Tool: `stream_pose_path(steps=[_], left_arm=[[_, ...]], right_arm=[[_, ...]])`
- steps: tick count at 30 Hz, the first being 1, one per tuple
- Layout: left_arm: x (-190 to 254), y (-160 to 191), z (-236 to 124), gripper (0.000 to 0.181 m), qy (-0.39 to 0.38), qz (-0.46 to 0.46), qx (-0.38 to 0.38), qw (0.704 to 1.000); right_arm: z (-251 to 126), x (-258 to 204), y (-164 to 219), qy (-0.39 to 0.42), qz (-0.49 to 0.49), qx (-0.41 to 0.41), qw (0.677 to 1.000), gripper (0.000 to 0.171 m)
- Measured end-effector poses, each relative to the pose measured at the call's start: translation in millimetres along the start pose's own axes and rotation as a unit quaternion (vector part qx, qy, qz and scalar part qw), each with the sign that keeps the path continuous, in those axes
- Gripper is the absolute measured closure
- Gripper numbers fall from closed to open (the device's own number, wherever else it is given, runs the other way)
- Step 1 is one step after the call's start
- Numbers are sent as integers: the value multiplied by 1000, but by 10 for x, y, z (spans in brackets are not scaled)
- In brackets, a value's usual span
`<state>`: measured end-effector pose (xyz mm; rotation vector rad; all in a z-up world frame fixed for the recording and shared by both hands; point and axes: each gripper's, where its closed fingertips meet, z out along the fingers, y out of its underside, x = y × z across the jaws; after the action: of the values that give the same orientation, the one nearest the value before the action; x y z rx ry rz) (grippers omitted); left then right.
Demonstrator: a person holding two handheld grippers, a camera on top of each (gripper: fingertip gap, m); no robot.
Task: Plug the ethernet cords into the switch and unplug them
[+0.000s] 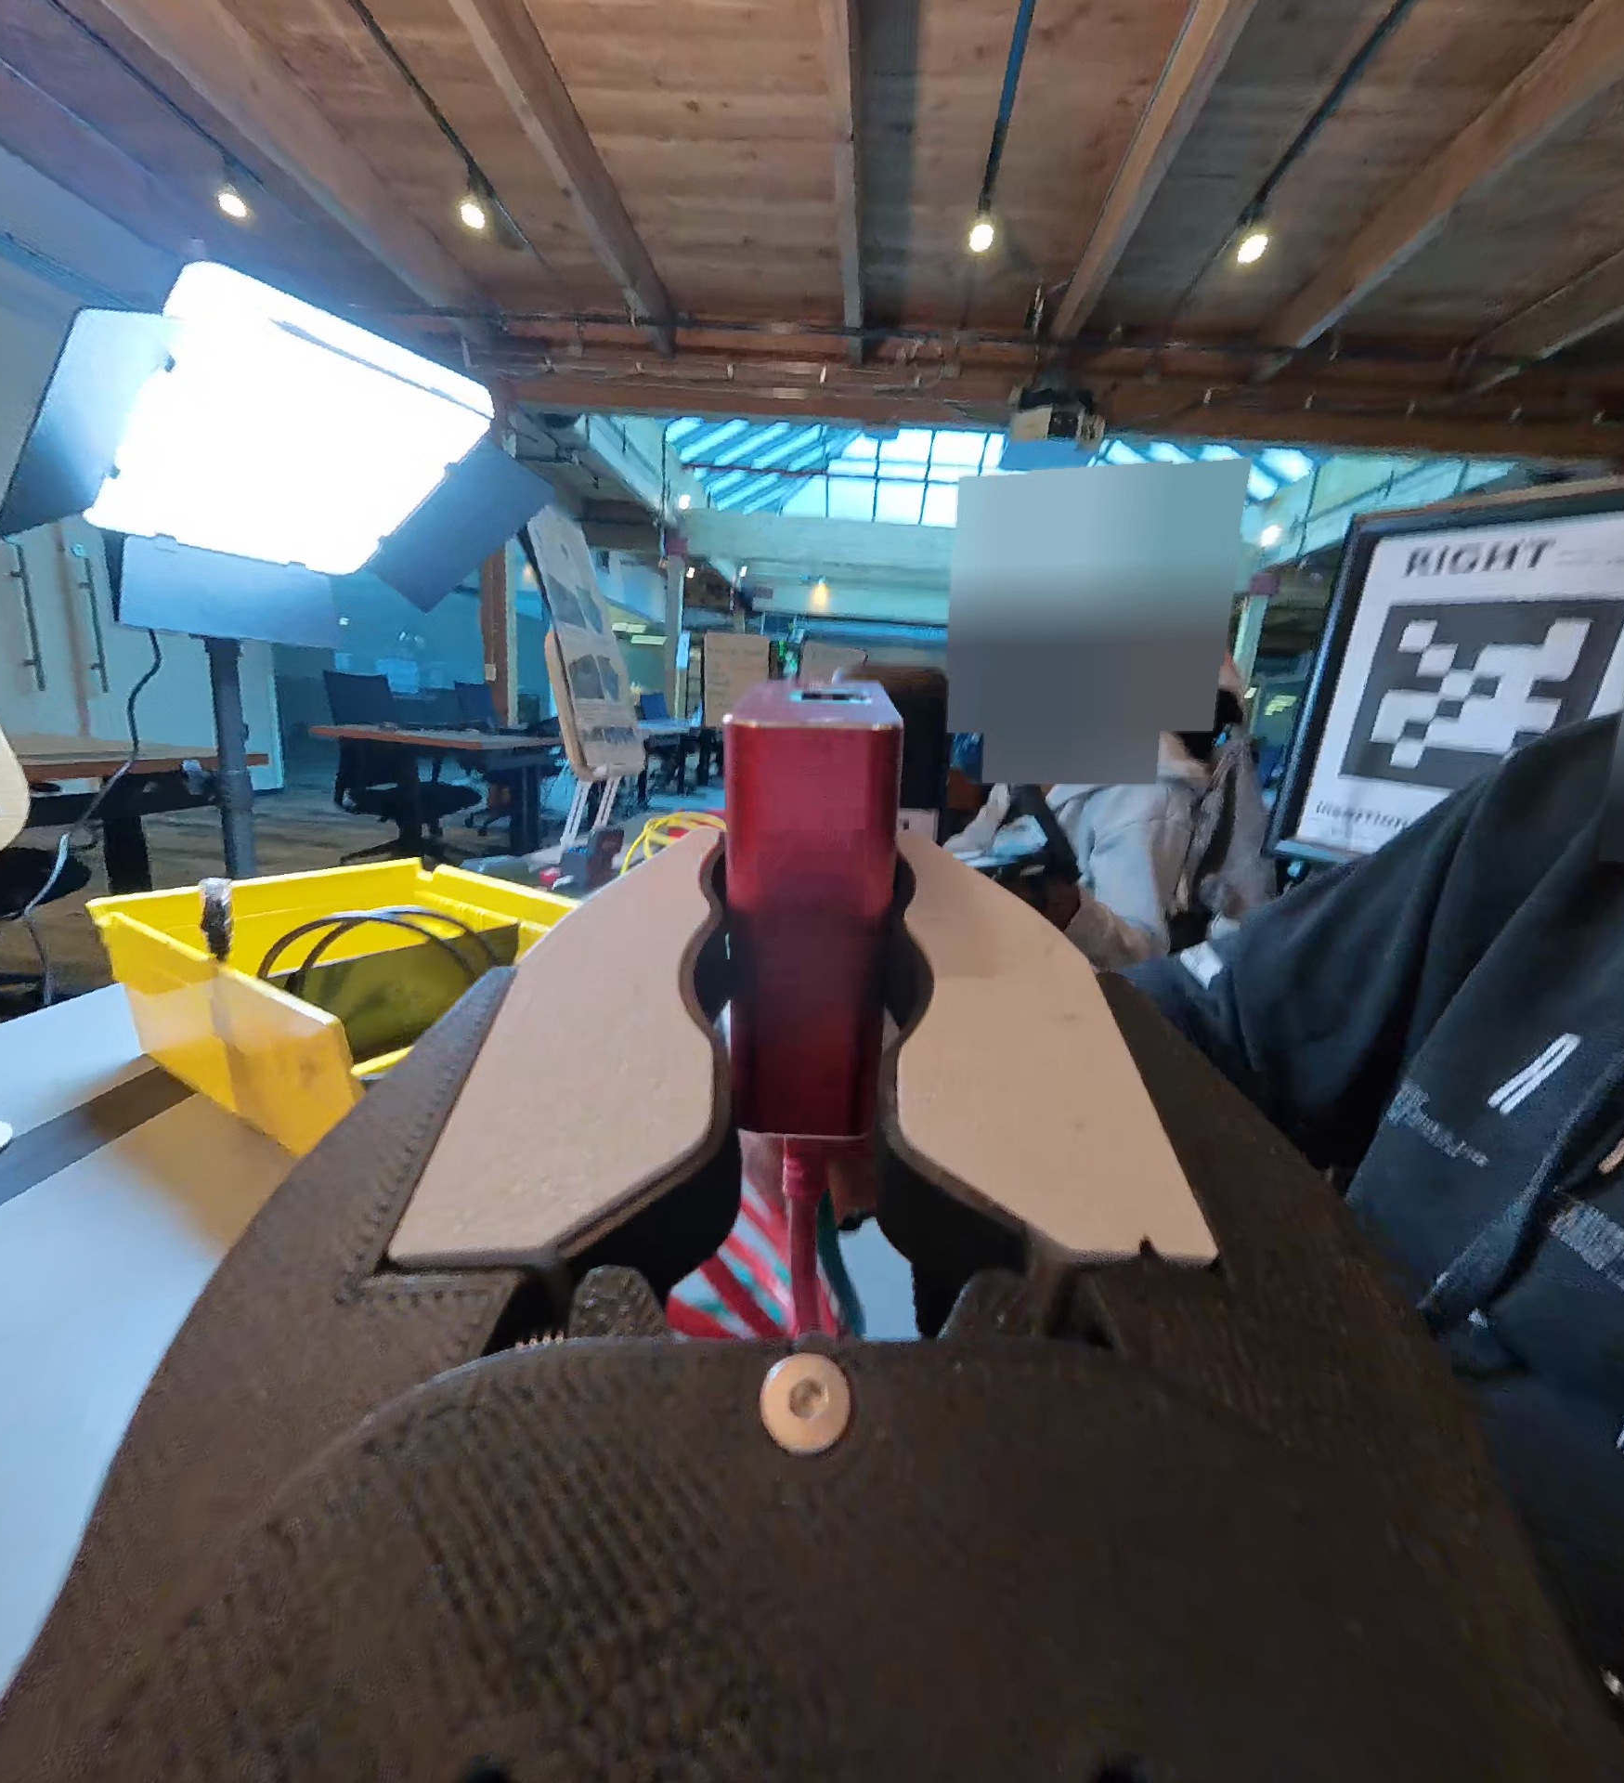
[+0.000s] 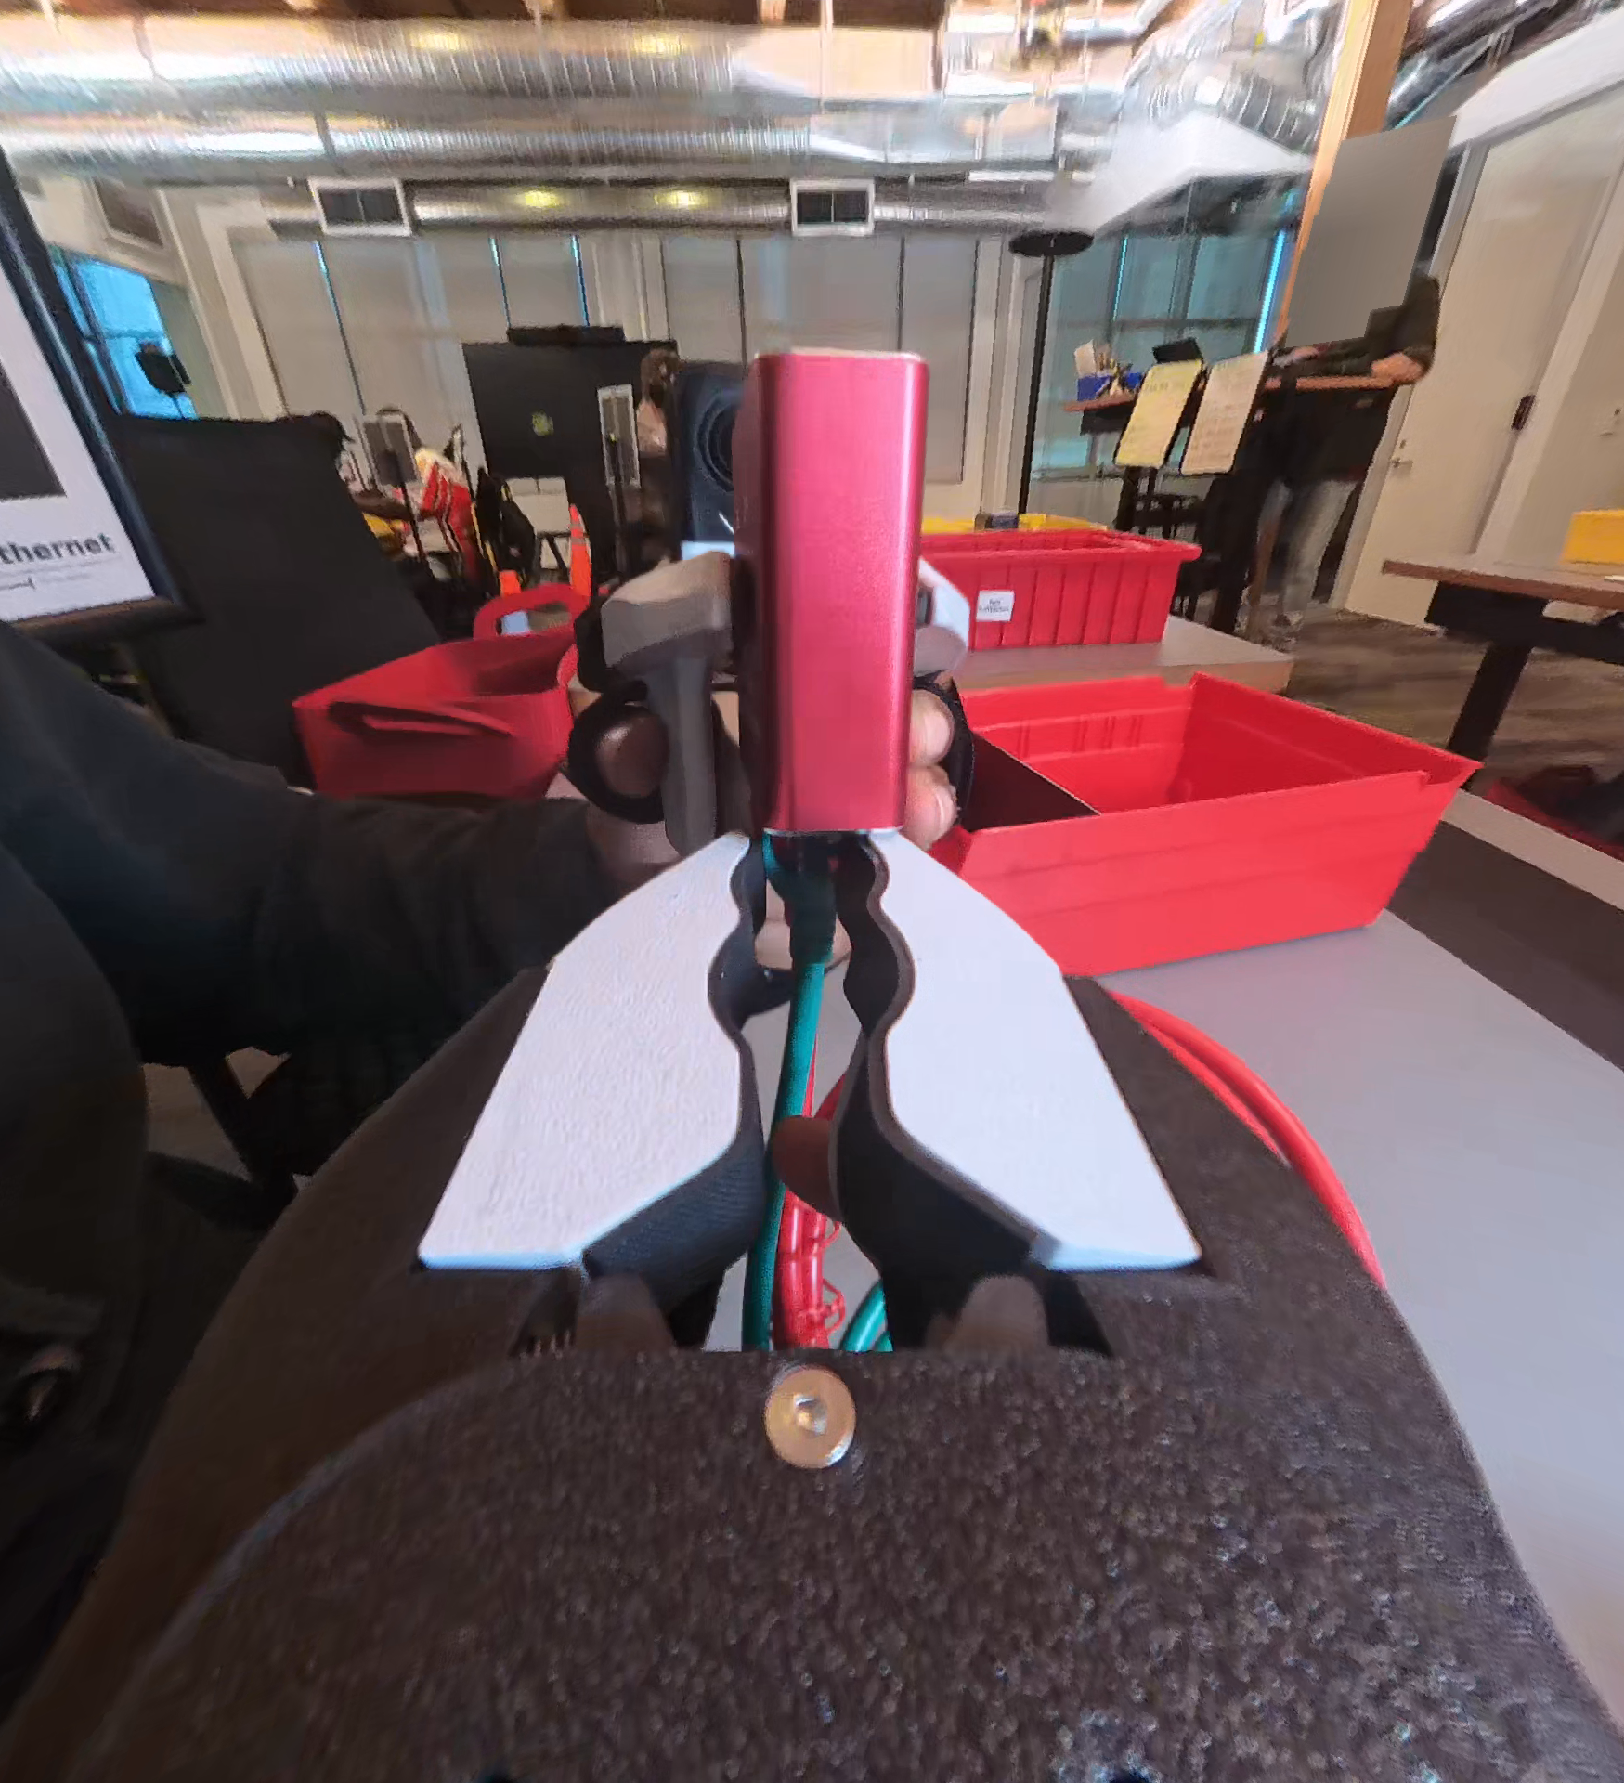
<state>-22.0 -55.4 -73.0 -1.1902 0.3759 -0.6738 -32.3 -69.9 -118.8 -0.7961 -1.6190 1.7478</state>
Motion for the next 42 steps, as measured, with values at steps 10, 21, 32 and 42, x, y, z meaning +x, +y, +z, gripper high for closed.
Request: stream_pose_path(steps=[10, 21, 32, 42], left_arm=[[95, 92, 10, 151, -18, 129, -87, 988], [238, -122, 7, 151, 14, 104, 6, 995], [-149, -578, -413, 151, -78, 84, 66, 991], [-295, -8, -149, 152, -77, 39, -10, 996]], right_arm=[[-8, -23, 79, 15, -20, -68, 997, 157], [85, -137, -20, -53, 117, 15, 992, 157], [-353, 261, -783, 41, 8, 3, 999, 158], [-1301, 1897, -914, 246, -95, -158, 952, 157]])
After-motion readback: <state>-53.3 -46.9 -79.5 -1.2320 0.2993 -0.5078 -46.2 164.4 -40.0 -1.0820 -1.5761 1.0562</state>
